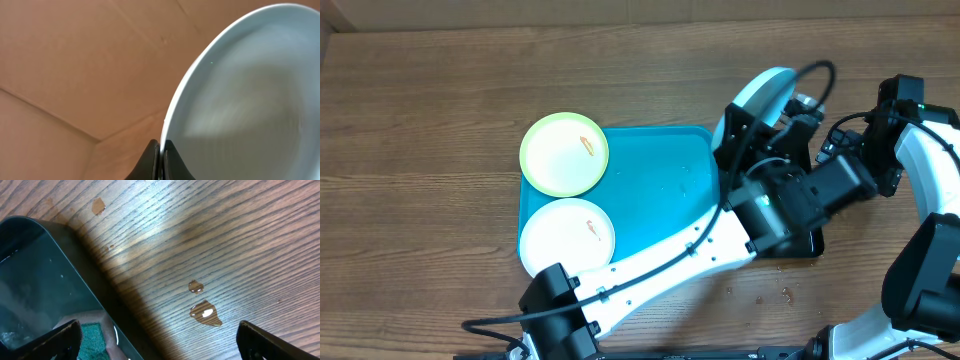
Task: Clean dirty plates on tray and stack at the side
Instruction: 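Lift the white plate with the left gripper and swing it over the trays, then carry the white plate left and set it on the table beside the tray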
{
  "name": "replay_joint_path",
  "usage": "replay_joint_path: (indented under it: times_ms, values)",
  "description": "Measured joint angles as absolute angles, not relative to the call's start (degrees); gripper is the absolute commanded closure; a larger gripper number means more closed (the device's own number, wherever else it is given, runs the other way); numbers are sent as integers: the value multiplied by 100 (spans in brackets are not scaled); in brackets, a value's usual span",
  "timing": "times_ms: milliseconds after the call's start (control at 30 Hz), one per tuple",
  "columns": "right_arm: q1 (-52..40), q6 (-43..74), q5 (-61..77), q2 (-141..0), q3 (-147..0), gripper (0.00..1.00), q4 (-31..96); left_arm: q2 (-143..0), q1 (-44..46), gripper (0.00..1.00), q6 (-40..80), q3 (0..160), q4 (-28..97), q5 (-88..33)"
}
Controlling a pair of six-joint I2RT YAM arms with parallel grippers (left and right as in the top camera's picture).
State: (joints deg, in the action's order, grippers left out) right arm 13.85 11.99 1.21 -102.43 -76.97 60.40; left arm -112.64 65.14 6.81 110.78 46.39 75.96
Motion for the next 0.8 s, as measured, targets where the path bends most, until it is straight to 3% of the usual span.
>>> replay_joint_path:
  times_ms: [233, 467, 800]
  values:
    - [1385, 1197, 121, -10243, -7697, 0, 6040, -11264, 6661, 96, 768, 11096, 4641, 7129]
    - [1385, 1199, 121, -10243, -7697, 0, 6038, -11264, 6167, 96, 1686, 11104, 5363, 5472]
    - [1385, 1199, 123, -10243, -7697, 0, 6025, -11264, 3721, 96, 2628, 11107, 6326, 1793]
